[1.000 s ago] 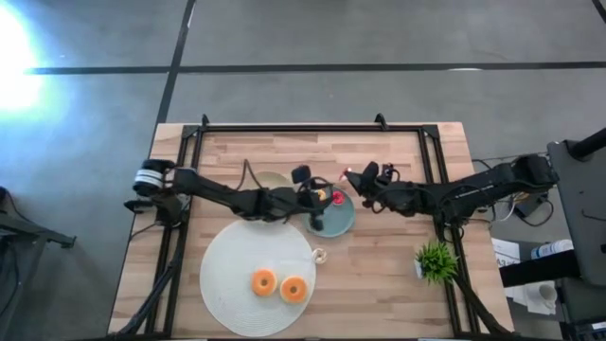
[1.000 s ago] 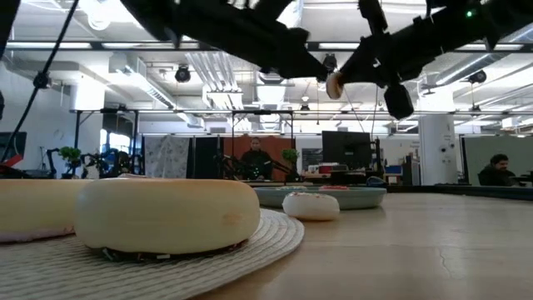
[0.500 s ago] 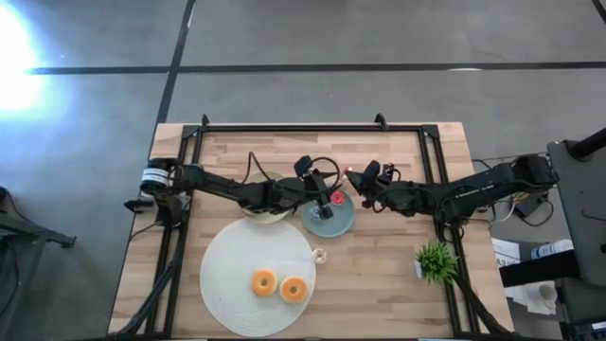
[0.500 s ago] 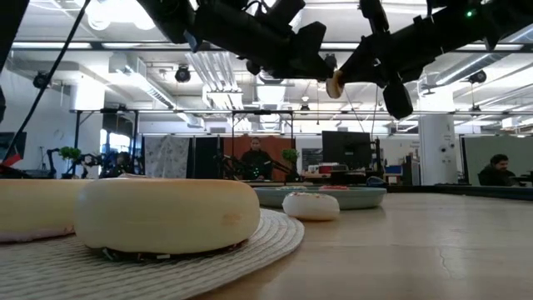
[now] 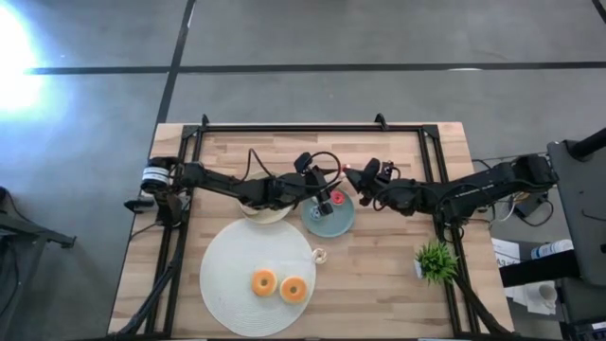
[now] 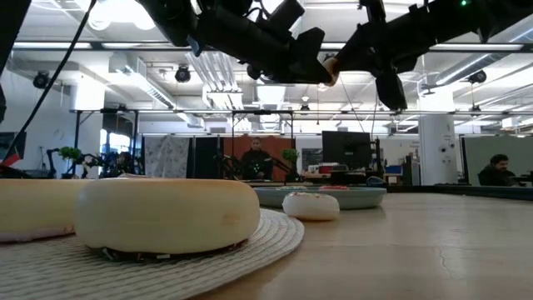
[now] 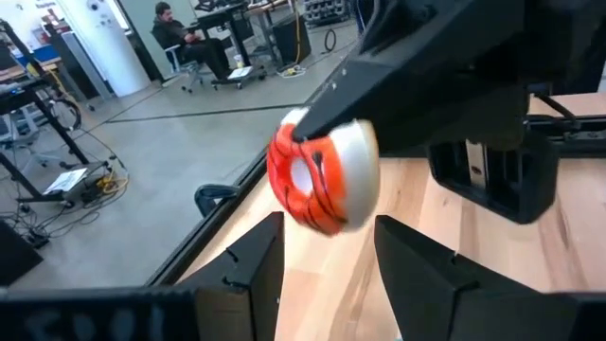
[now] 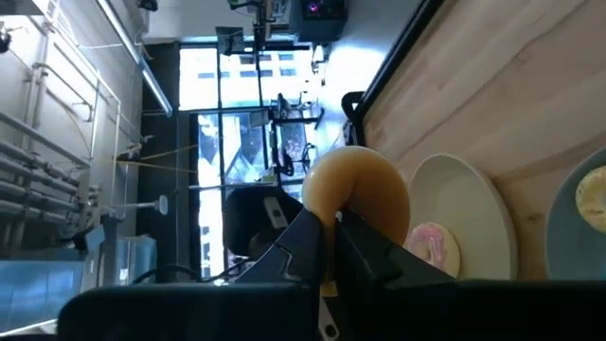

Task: Pick & Place donuts
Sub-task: Put the small orange donut on the blue plate

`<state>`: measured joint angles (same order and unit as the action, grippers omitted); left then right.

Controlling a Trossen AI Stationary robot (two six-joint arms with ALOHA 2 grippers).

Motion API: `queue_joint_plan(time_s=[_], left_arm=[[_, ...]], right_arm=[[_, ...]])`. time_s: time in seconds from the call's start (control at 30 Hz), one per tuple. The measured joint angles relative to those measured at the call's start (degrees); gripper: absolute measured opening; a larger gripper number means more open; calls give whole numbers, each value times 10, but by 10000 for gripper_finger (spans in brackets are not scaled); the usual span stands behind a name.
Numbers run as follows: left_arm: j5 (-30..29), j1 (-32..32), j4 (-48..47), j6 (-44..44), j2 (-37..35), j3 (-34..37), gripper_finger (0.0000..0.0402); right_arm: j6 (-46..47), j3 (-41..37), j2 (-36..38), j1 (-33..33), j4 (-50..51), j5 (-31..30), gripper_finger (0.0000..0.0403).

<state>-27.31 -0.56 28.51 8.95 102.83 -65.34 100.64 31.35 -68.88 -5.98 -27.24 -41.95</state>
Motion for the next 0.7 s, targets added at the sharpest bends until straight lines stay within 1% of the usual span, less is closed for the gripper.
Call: queue_joint_plan(time_s=[0.33, 0.43, 0.57, 0.7], left_arm=[[0, 4, 1, 4, 0, 0, 140], [-4, 4, 0, 4, 0, 0, 133], [-10, 4, -12, 4, 0, 0, 103], [-10, 4, -22, 6, -1, -1, 56]], right_arm=[[42, 19, -47, 0, -9, 17, 13], [44, 26, -56, 0, -9, 16, 13], [40, 28, -56, 0, -8, 14, 13], [35, 27, -52, 0, -1, 15, 15]])
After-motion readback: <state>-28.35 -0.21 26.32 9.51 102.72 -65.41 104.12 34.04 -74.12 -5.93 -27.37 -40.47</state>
